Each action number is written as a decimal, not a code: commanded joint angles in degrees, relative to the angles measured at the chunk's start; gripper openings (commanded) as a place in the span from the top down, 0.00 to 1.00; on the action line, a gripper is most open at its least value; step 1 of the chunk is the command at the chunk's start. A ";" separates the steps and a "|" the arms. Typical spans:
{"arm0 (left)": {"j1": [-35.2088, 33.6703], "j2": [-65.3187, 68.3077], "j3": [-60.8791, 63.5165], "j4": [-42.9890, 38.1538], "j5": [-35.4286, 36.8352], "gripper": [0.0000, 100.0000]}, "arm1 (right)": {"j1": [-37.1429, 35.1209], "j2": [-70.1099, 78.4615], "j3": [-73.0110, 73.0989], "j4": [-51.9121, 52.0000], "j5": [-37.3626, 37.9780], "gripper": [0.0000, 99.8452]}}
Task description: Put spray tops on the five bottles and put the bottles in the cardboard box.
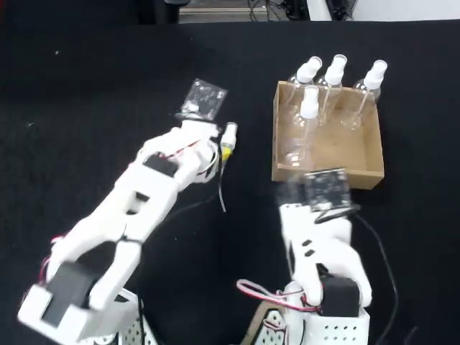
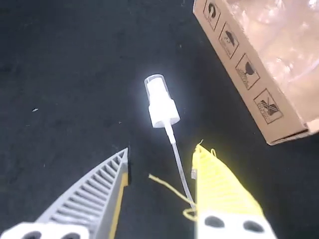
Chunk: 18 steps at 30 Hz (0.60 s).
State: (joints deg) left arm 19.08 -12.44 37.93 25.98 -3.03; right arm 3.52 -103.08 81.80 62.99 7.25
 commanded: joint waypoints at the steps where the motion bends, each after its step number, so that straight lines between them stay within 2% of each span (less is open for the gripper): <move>1: 0.48 7.91 -11.38 0.18 0.53 0.79 | 5.63 -4.62 -0.75 -2.90 -1.58 0.99; 10: 0.84 23.47 -26.33 0.18 0.62 0.79 | 5.71 -4.62 -0.75 -2.64 -1.49 0.99; 18: 0.92 34.11 -33.98 0.18 0.62 0.79 | 5.89 -4.62 -0.75 -2.46 -1.32 0.99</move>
State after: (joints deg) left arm 19.25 19.21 9.71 25.98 -3.03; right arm 8.53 -103.08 81.80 61.93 5.93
